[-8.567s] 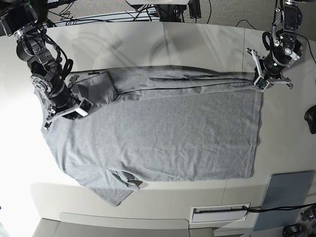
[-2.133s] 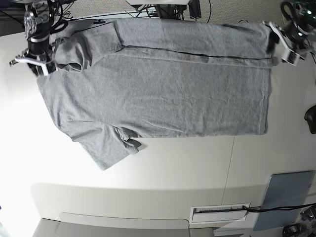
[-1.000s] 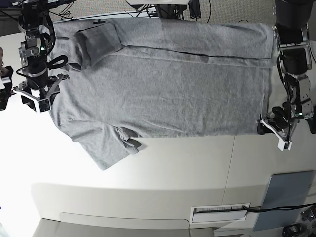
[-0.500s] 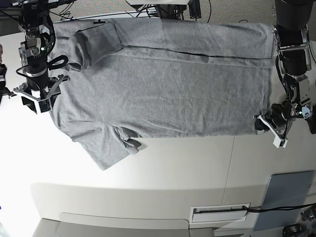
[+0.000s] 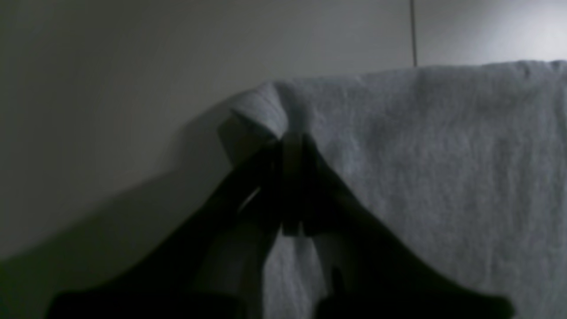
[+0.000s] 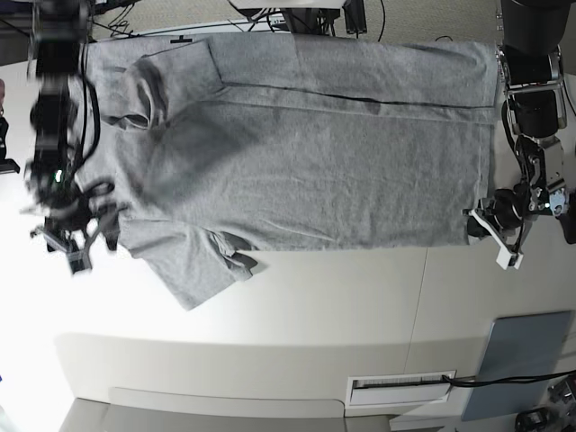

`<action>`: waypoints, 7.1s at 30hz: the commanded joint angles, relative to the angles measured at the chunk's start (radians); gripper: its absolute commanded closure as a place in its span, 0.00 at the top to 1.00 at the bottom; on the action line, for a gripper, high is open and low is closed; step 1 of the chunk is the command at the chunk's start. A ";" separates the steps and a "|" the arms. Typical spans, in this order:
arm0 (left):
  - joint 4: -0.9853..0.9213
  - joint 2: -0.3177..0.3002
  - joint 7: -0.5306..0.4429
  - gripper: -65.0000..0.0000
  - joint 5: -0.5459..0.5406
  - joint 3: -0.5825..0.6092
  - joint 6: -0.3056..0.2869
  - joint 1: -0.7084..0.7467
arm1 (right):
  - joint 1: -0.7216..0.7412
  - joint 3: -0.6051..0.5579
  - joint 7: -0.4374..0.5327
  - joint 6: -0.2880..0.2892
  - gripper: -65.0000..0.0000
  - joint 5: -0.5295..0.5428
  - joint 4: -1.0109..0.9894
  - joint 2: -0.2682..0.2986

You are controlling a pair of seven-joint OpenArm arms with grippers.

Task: Fold the T-shirt properly
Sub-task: 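Pinch the opposite side edge with both grippers, then lift and fold that side edge over onto the first fold, then lower the folded edge and smooth the long strip with both grippers, then release the hem end and move the left gripper to the strip's middle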

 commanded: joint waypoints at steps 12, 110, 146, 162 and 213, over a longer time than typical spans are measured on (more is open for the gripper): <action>0.013 -0.019 -0.001 0.00 0.026 -0.005 -0.003 -0.023 | 0.504 -0.178 -0.053 0.114 0.60 0.035 -0.638 -0.117; 0.648 -0.089 0.109 0.29 -0.378 -0.443 -0.161 0.806 | -0.893 0.120 -0.443 0.013 0.00 -0.193 0.868 -0.043; 0.648 -0.048 0.119 0.46 -0.446 -0.442 -0.153 0.805 | -0.772 0.121 -0.339 -0.098 0.39 -0.171 0.868 -0.043; 0.579 0.010 0.134 0.46 -0.375 -0.442 -0.124 0.805 | -0.771 0.120 -0.338 -0.098 0.39 -0.171 0.868 -0.043; 1.390 0.228 0.284 0.00 -0.349 -0.316 0.121 0.958 | -0.631 0.121 -0.195 -0.084 0.39 -0.212 0.649 -0.043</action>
